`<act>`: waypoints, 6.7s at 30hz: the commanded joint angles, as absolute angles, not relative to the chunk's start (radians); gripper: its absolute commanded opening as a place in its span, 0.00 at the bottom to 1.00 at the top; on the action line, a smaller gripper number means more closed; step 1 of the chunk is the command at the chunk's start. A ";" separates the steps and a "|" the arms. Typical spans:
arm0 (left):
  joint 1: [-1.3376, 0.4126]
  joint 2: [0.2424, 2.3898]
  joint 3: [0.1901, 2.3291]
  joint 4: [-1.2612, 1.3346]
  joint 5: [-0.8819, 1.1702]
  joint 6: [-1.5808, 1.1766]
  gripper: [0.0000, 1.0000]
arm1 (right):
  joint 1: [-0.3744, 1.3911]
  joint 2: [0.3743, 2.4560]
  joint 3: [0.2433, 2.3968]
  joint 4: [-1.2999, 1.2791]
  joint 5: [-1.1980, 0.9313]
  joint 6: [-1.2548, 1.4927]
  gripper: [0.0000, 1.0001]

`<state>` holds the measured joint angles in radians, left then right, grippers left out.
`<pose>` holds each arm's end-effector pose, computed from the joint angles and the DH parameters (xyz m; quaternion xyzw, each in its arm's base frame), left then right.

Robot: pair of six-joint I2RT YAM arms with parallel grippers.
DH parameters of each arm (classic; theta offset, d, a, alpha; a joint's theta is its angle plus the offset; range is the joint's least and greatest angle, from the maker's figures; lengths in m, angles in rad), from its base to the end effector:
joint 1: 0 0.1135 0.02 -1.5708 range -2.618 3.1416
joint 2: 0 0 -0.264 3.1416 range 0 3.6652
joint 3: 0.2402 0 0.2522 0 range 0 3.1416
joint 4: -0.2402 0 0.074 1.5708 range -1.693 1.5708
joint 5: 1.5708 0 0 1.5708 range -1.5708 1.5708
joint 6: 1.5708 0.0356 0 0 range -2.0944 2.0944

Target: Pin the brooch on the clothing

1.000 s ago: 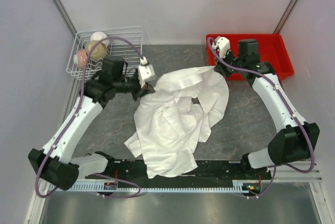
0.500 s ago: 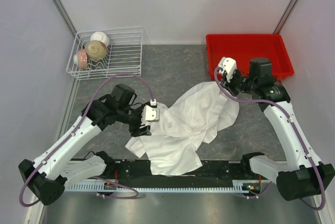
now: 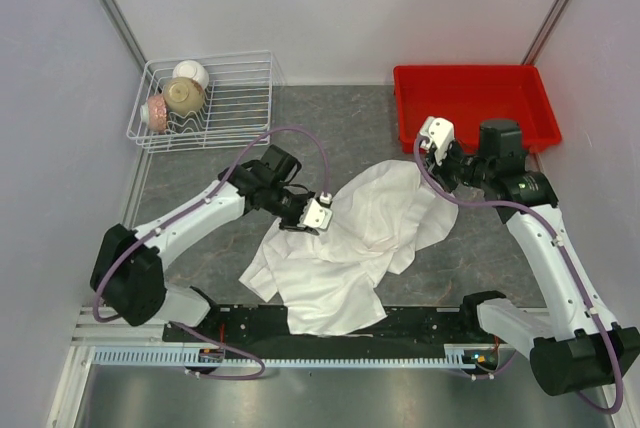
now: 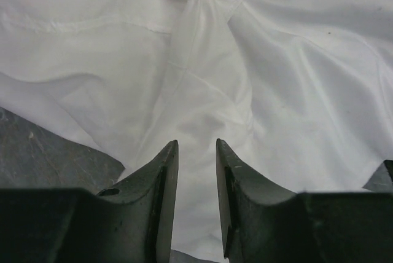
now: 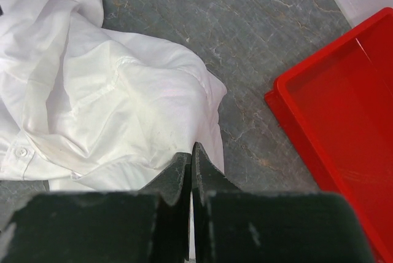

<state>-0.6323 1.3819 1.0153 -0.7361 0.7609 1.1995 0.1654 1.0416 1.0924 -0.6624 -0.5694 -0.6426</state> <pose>0.1998 -0.1768 0.2520 0.7688 0.4818 -0.2865 0.3078 0.2074 0.0541 0.3540 -0.4539 0.7320 0.1375 0.4892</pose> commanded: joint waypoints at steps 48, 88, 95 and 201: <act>-0.364 1.091 1.281 -0.436 0.445 0.553 0.02 | 0.163 1.140 1.363 -0.338 -0.264 -0.364 0.00; -0.356 0.957 1.882 -0.592 0.034 0.408 0.02 | 0.028 1.137 2.076 -0.382 -0.487 -0.156 0.00; -0.351 1.078 1.645 -0.410 -0.075 0.454 0.02 | 0.029 1.285 1.875 -0.275 -0.477 -0.132 0.00; 0.607 1.600 1.080 -0.756 0.415 0.782 0.47 | 1.054 2.171 1.517 -0.442 -0.313 -0.230 0.52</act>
